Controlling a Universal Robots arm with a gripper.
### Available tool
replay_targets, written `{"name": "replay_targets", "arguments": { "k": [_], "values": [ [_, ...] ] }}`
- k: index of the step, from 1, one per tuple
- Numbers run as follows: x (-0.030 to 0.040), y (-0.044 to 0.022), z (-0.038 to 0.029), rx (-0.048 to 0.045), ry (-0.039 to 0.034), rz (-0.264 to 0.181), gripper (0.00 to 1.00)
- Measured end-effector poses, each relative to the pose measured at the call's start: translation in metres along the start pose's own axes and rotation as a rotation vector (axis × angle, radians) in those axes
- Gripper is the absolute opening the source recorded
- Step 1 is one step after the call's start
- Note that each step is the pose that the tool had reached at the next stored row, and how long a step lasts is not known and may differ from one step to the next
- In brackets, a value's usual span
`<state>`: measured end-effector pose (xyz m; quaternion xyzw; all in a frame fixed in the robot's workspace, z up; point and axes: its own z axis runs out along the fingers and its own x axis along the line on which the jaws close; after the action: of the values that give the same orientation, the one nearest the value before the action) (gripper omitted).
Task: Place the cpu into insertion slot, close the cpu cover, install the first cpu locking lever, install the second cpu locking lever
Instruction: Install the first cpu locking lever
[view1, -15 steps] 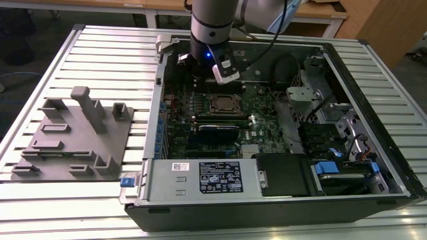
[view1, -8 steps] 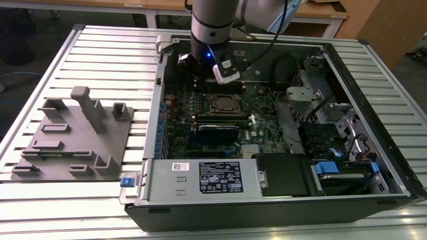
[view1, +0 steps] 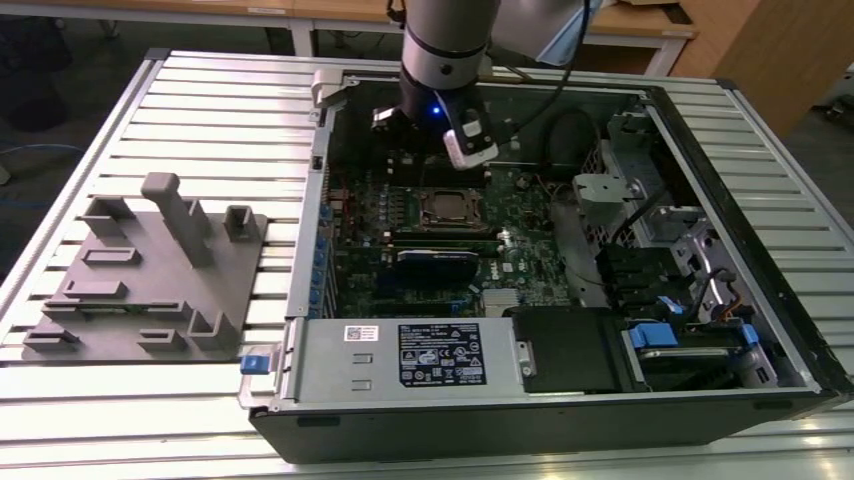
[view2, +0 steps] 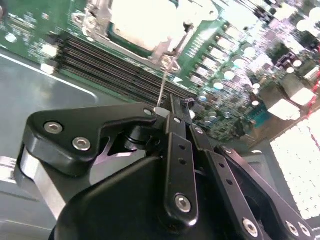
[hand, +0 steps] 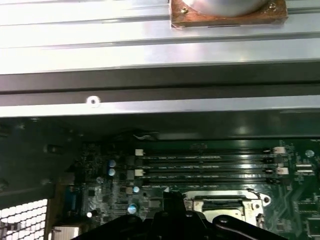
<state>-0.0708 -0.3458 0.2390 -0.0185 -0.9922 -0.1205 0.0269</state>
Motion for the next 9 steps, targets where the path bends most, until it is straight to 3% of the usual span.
{"name": "replay_targets", "arguments": {
  "k": [5,9],
  "values": [
    [-0.0127,0.0005,-0.0006,0.0017,0.0000,0.000,0.10],
    [-0.0129,0.0005,-0.0006,0.0019,-0.0001,0.000,0.10]
  ]
}}
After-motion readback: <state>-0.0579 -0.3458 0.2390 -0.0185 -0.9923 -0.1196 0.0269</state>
